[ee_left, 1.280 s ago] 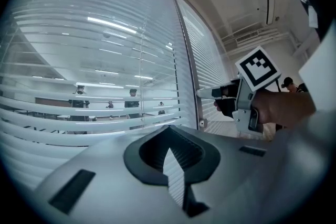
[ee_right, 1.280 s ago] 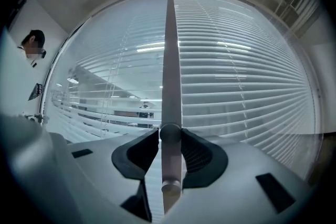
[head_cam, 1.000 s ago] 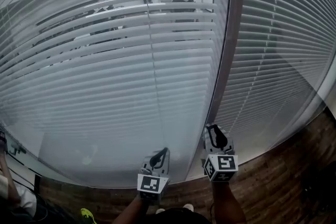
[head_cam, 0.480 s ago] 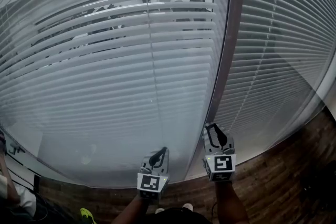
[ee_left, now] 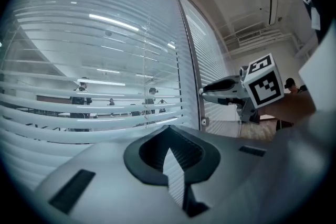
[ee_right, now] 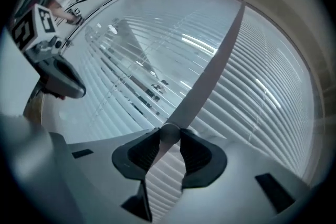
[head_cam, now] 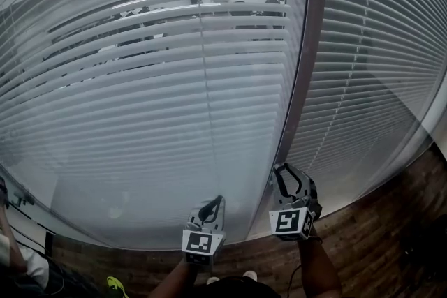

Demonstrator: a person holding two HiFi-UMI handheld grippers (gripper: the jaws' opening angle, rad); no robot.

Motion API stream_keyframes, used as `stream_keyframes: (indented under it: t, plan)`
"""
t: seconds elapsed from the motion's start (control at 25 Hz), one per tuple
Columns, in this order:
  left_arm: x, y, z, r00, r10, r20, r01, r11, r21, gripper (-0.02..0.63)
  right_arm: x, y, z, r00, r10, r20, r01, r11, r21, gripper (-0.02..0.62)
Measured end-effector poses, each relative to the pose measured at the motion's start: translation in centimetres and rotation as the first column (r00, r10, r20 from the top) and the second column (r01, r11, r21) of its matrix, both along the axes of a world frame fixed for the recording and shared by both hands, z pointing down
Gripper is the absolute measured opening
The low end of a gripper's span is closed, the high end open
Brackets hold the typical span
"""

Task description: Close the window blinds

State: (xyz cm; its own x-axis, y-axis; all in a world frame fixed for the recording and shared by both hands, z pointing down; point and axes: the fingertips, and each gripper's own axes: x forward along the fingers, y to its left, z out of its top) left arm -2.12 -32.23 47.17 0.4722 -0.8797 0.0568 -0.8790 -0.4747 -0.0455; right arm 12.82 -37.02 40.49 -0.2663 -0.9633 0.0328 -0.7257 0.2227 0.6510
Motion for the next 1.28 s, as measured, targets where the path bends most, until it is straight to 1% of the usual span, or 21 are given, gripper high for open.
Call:
stream_keyframes:
  t: [0.08,0.16,0.28,0.36,0.48,0.64,0.72,0.8,1.0,1.16,1.28]
  plan:
    - [-0.1,0.0,0.0,1.0,-0.004,-0.001,0.004,1.0,-0.002,0.0,-0.1,0.0,0.2,0.99,-0.001,-0.14,0.005,1.0,0.03,0.127]
    - [-0.3,0.1,0.0,1.0,-0.007,-0.001,0.007,1.0,-0.002,0.0,-0.1,0.1,0.4,0.964,0.012,-0.266,0.006,0.998,0.065,0.127]
    - [-0.7,0.0,0.0,1.0,-0.012,0.001,0.012,1.0,-0.002,0.0,-0.2,0.0,0.5,0.917,0.055,-0.395,-0.008,0.993,0.12,0.127]
    - [-0.8,0.0,0.0,1.0,-0.013,-0.001,0.013,1.0,-0.002,0.0,-0.2,0.1,0.6,0.892,0.078,-0.446,-0.015,0.99,0.143,0.127]
    - [-0.8,0.1,0.1,1.0,-0.015,-0.002,0.015,1.0,-0.003,0.001,-0.3,0.1,0.8,0.861,0.088,-0.501,-0.009,0.987,0.16,0.127]
    - [-0.5,0.1,0.3,1.0,-0.009,-0.001,0.009,1.0,-0.001,0.0,-0.4,0.1,1.1,0.8,0.103,-0.591,0.017,0.981,0.194,0.127]
    - [-0.3,0.1,0.1,1.0,-0.006,-0.002,0.006,1.0,-0.001,0.0,-0.4,0.1,1.0,0.785,0.104,-0.61,0.024,0.98,0.197,0.127]
    - [-0.4,0.1,0.0,1.0,-0.007,-0.005,0.007,1.0,-0.004,0.0,-0.4,0.2,0.9,0.79,0.1,-0.605,0.025,0.981,0.195,0.127]
    - [-0.7,-0.1,-0.3,1.0,-0.016,-0.008,0.016,1.0,0.003,0.002,-0.4,0.0,0.8,0.83,0.106,-0.548,-0.004,0.983,0.184,0.127]
    - [-0.5,0.0,-0.2,1.0,-0.013,-0.015,0.012,1.0,-0.008,0.0,-0.4,0.0,0.7,0.841,0.104,-0.53,-0.01,0.984,0.177,0.127]
    - [0.0,0.1,0.0,1.0,0.003,-0.026,-0.003,1.0,-0.02,0.0,-0.4,0.2,0.6,0.861,0.095,-0.5,-0.003,0.983,0.182,0.127]
